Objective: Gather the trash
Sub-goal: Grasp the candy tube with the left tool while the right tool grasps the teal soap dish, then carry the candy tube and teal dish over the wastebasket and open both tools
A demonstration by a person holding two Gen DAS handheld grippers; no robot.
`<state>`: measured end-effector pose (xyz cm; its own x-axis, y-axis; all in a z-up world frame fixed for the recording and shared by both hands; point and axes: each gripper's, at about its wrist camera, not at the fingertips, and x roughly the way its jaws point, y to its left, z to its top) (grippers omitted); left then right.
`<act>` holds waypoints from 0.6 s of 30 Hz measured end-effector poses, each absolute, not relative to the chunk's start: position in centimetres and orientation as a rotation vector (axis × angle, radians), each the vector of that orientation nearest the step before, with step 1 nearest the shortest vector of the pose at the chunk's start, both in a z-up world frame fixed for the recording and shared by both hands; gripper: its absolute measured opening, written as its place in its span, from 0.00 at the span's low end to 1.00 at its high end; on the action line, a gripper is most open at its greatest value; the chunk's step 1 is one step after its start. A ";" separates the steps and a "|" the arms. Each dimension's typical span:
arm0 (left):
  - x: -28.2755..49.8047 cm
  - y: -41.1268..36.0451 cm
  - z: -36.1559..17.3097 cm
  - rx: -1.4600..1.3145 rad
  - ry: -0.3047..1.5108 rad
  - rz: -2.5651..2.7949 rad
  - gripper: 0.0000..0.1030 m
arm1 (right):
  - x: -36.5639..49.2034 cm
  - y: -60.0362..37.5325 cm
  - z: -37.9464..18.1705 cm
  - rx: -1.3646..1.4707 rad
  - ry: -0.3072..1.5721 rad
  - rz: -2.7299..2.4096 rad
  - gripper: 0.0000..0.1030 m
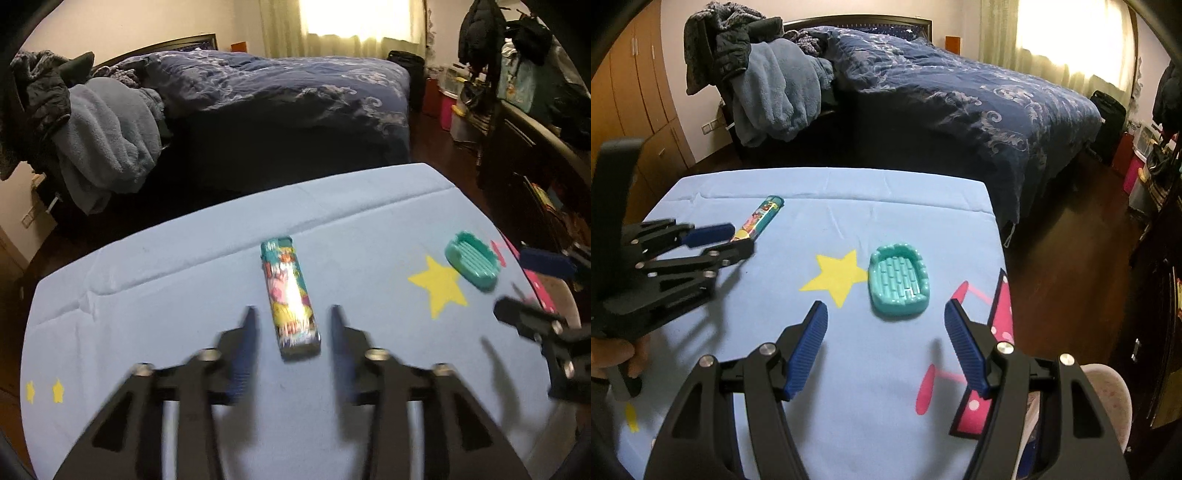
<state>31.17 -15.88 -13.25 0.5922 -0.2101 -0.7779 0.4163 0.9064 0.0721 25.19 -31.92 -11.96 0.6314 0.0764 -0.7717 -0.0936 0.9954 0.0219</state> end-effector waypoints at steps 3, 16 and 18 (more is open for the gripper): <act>31.5 -16.0 -13.3 0.245 0.870 -0.346 0.32 | 25.4 -32.0 -12.0 -0.027 0.883 0.092 0.65; 29.9 -12.0 -11.2 0.193 0.816 -0.296 0.22 | 28.9 -31.0 -13.6 -0.053 0.926 0.094 0.65; 29.5 -11.4 -10.8 0.190 0.810 -0.295 0.22 | 29.3 -31.3 -13.8 -0.023 0.933 0.098 0.65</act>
